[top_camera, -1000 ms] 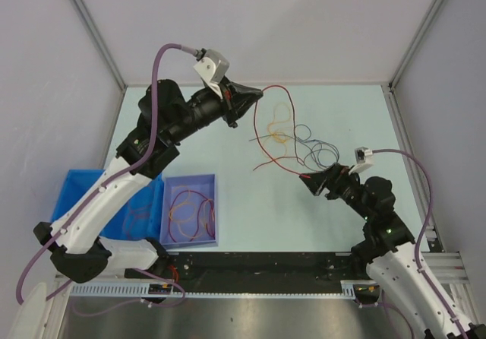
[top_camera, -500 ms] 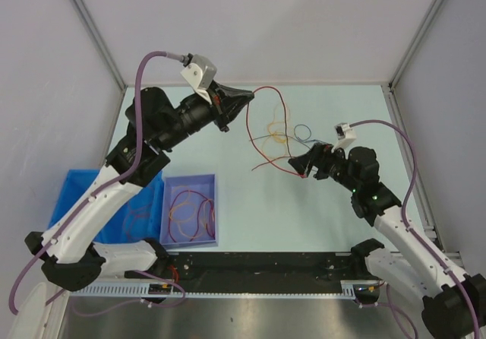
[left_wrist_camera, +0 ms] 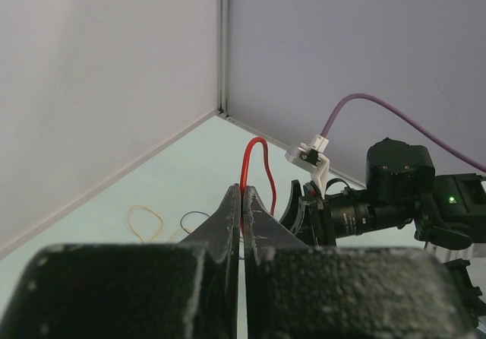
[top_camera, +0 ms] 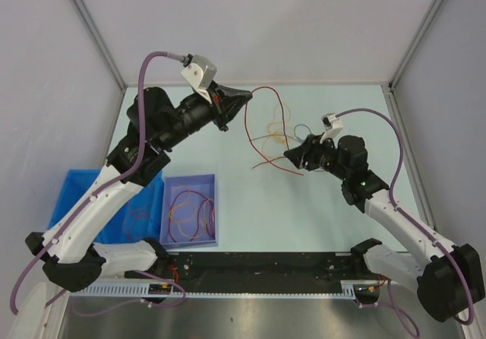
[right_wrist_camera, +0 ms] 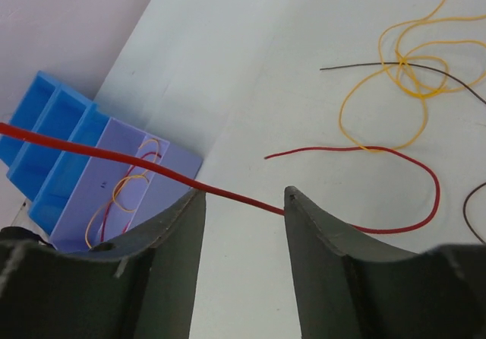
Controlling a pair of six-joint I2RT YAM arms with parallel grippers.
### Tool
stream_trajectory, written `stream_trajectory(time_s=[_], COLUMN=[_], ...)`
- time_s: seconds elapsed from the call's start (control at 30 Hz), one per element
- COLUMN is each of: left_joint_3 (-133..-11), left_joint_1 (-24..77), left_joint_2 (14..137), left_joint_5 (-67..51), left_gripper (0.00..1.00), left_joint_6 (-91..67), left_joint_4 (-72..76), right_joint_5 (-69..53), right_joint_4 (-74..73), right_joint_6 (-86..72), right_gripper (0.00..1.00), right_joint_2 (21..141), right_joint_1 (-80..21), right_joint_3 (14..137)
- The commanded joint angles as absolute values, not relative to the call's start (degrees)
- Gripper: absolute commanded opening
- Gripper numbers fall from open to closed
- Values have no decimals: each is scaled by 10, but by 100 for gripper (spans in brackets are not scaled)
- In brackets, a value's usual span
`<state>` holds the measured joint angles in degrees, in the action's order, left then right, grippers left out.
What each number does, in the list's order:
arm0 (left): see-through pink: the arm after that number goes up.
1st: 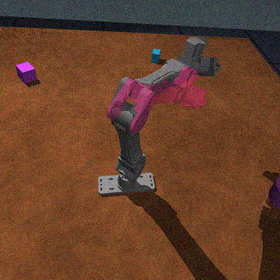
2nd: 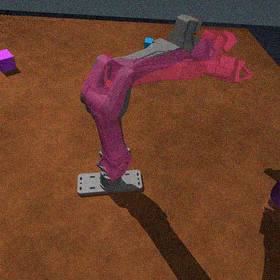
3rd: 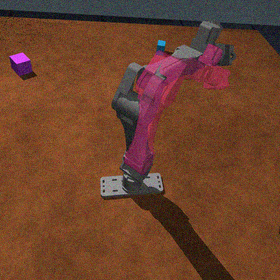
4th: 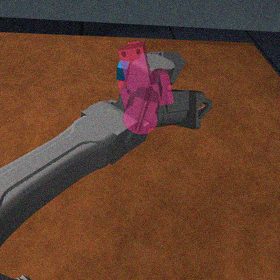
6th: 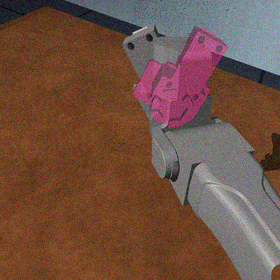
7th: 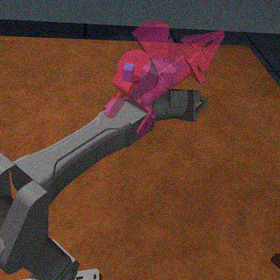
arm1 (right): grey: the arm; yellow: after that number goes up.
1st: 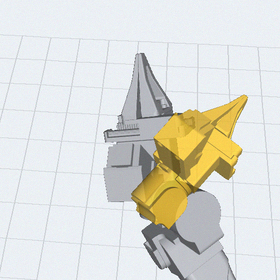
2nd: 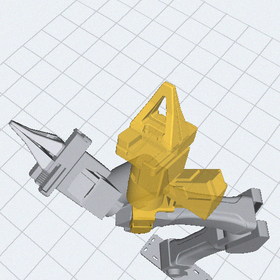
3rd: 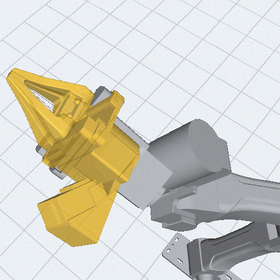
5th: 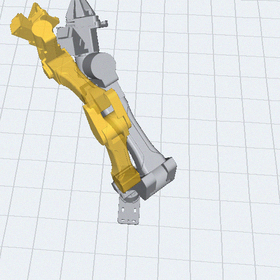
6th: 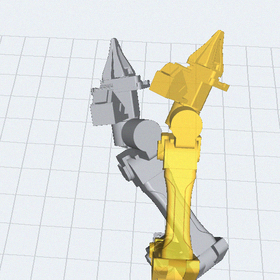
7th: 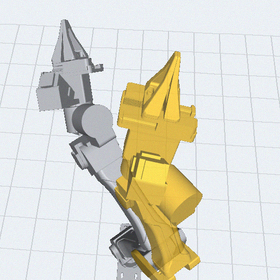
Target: Untangle the cables
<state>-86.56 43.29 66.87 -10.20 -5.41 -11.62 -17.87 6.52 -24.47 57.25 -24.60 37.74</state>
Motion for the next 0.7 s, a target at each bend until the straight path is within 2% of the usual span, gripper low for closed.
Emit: stream_trajectory(time_s=[0.0,0.13,0.17,0.23,0.43,0.67], left_joint_3=[-864,-858,-855,-844,-809,-755], left_joint_1=[426,423,424,421,417,415], left_joint_2=[660,657,655,650,625,588], left_joint_5=[-98,-94,-94,-92,-84,-63], left_gripper=[0,0,0,0,0,0], left_joint_6=[-43,-44,-45,-47,-54,-60], left_joint_4=[-91,-93,-91,-88,-80,-74], right_joint_5=[-201,-212,-214,-212,-197,-211], right_joint_4=[118,105,101,91,61,18], right_joint_6=[-236,-234,-232,-232,-226,-242], right_gripper=[47,27,16,1,0,0], right_joint_2=[579,584,585,580,561,567], right_joint_1=[-250,-251,-252,-252,-251,-231], right_joint_3=[409,433,439,454,512,655])
